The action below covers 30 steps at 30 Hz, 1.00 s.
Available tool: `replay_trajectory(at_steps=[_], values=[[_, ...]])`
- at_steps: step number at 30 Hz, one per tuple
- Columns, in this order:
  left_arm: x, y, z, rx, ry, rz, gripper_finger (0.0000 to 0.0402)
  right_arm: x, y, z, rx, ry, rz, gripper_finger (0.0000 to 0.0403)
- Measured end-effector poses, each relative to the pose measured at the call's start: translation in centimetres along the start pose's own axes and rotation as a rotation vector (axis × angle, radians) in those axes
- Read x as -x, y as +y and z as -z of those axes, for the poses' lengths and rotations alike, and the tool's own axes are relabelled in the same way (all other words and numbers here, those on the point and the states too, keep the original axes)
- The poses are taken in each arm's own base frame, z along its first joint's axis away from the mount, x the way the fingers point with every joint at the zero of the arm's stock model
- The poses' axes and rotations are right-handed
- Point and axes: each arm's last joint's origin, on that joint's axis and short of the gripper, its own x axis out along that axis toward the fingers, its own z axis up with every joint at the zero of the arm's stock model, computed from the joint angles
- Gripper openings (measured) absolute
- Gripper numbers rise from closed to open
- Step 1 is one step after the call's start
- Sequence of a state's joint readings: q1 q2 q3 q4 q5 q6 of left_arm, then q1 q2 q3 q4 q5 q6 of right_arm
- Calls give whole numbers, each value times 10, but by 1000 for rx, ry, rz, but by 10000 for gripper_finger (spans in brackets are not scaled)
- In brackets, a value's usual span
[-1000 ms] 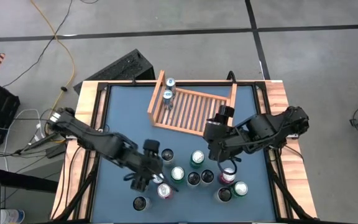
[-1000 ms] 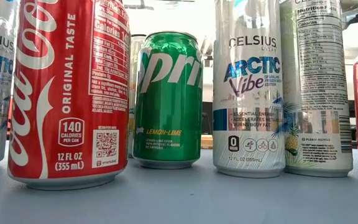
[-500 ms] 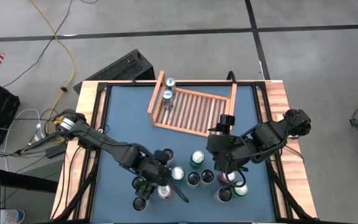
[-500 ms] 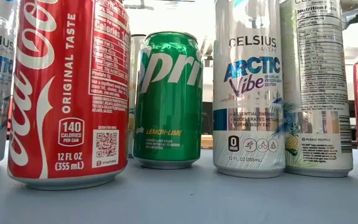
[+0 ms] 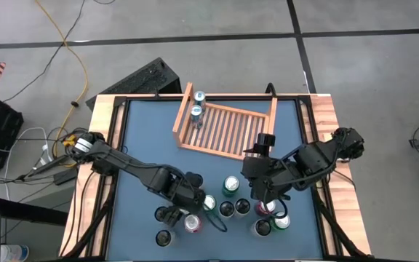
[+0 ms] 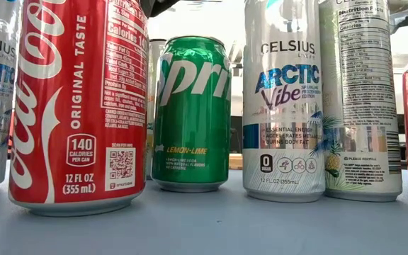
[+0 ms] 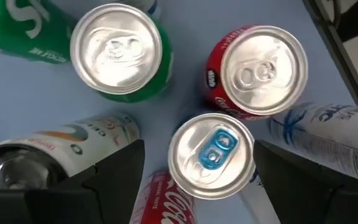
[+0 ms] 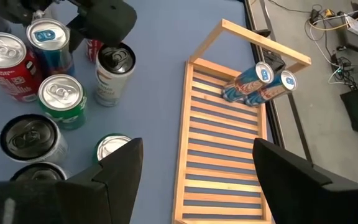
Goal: Place canned beverage on shelf
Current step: Put the blue soda can on the shelf
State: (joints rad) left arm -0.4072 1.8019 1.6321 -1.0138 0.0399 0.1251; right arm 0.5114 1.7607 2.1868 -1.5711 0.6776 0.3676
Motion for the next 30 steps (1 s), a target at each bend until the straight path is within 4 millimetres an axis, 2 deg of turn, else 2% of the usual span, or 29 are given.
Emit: replay_trajectory(at_steps=[6, 17, 24, 30], values=[[-13, 2, 1, -22, 46, 35, 288, 0, 0, 0, 0, 0, -1, 291], [-23, 5, 1, -62, 68, 43, 286, 0, 0, 0, -1, 1, -1, 291], [-25, 5, 0, -59, 71, 51, 225, 0, 0, 0, -8, 1, -1, 291], [-16, 5, 2, -25, 75, 28, 224, 0, 0, 0, -8, 0, 0, 291]])
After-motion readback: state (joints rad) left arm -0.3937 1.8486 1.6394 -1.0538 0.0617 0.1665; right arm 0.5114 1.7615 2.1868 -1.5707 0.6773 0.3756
